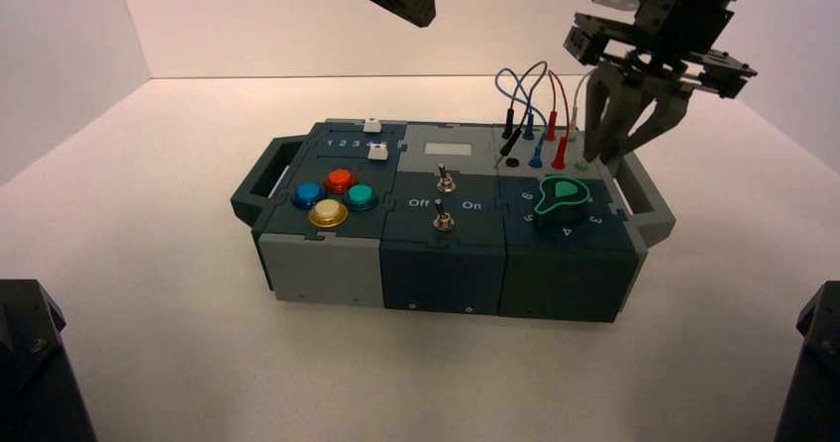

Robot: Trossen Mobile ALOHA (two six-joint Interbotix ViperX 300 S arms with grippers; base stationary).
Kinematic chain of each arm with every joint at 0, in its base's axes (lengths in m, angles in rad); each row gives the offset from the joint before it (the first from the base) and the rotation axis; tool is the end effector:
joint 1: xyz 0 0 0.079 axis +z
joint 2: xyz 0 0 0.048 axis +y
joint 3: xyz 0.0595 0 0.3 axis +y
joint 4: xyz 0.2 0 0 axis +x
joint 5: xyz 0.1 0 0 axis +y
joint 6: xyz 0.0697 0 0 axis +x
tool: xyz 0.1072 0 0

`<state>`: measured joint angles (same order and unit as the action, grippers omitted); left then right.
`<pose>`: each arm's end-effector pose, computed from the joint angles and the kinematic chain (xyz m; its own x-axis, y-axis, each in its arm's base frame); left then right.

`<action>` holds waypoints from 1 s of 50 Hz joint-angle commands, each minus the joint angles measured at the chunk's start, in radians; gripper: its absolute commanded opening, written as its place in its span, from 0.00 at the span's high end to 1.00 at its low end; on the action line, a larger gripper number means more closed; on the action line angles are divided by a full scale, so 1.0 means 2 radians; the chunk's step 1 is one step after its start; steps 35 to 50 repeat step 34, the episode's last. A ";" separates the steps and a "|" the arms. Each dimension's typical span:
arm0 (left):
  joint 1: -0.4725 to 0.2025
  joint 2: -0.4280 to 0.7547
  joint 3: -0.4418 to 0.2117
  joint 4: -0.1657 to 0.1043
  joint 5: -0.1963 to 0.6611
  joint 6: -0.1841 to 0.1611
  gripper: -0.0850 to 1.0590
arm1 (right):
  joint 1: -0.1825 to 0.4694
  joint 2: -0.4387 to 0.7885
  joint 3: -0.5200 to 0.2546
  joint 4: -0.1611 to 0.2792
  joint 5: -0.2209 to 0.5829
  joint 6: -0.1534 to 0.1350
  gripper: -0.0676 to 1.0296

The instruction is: Insert the white wire.

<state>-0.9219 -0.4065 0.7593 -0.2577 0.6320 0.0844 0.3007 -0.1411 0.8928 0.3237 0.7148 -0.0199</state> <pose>0.1701 -0.2683 0.1783 0.2183 -0.5370 -0.8149 0.7705 0.6073 -0.1938 0.2359 0.1118 0.0560 0.0599 0.2369 -0.9697 -0.0931 0.9685 0.2308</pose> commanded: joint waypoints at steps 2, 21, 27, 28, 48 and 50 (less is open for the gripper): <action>-0.001 -0.008 -0.010 0.001 -0.001 0.001 0.95 | 0.000 -0.020 -0.013 -0.003 0.012 -0.004 0.60; 0.018 -0.012 -0.012 0.005 -0.001 0.002 0.95 | 0.001 -0.075 -0.009 -0.020 0.061 -0.006 0.55; 0.029 -0.018 -0.007 0.005 -0.001 0.002 0.95 | 0.001 -0.090 -0.005 -0.023 0.061 -0.008 0.55; 0.031 -0.020 -0.005 0.005 -0.001 0.002 0.95 | 0.001 -0.091 -0.004 -0.024 0.060 -0.008 0.55; 0.040 -0.021 0.001 0.005 -0.003 0.001 0.95 | 0.001 -0.091 -0.001 -0.026 0.057 -0.011 0.55; 0.040 -0.021 0.001 0.005 -0.003 0.001 0.95 | 0.001 -0.091 -0.001 -0.026 0.057 -0.011 0.55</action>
